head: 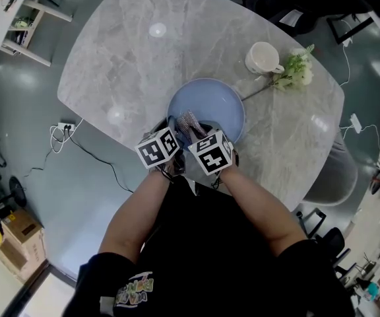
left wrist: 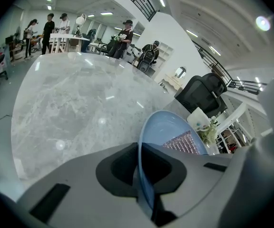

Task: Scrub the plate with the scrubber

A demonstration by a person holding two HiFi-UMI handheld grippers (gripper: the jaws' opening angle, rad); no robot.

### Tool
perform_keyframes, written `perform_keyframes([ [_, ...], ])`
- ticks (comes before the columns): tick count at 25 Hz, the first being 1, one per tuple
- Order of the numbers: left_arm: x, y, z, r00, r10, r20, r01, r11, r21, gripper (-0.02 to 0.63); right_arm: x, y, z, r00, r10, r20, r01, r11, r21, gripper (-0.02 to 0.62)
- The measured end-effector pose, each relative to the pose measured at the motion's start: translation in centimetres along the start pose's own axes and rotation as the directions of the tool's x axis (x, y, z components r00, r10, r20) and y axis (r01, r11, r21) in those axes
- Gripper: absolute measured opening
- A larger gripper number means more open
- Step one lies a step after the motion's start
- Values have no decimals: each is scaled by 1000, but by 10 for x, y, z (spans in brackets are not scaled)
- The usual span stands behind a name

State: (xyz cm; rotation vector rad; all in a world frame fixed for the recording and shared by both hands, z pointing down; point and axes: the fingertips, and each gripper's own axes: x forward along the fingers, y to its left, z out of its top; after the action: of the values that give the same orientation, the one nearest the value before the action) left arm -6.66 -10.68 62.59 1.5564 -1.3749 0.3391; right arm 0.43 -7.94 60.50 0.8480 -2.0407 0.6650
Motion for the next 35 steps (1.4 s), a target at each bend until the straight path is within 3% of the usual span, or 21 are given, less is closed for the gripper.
perform_keyframes([
  [3,1,-1,0,1000,-25,-16,25,1000,-1,34,3,-8,-3,1000,18,8,-19,995,95,78],
  [8,-5,-4,6,997,-77,-4,77,994,81,35,-2,-14,5,994,54,95,-70,981,182,77],
  [11,-16,-8,13,994,-97,47,88,982,166,72,-12,-24,9,986,56,158,-91,970,227,75],
  [14,-33,-10,25,988,-100,120,74,977,202,72,-30,-38,15,969,62,239,-126,957,262,75],
  [19,-75,-29,48,959,-148,241,90,967,238,25,-70,-60,31,926,64,373,-158,960,229,74],
  [23,-115,-52,59,927,-218,305,133,952,277,19,-109,-66,43,898,44,438,-122,981,152,74],
  [28,-157,-87,86,881,-315,354,167,906,390,18,-158,-64,64,853,8,522,-61,995,84,74],
  [35,-203,-118,96,824,-469,316,246,801,546,18,-208,-32,73,796,-76,601,11,994,111,74],
])
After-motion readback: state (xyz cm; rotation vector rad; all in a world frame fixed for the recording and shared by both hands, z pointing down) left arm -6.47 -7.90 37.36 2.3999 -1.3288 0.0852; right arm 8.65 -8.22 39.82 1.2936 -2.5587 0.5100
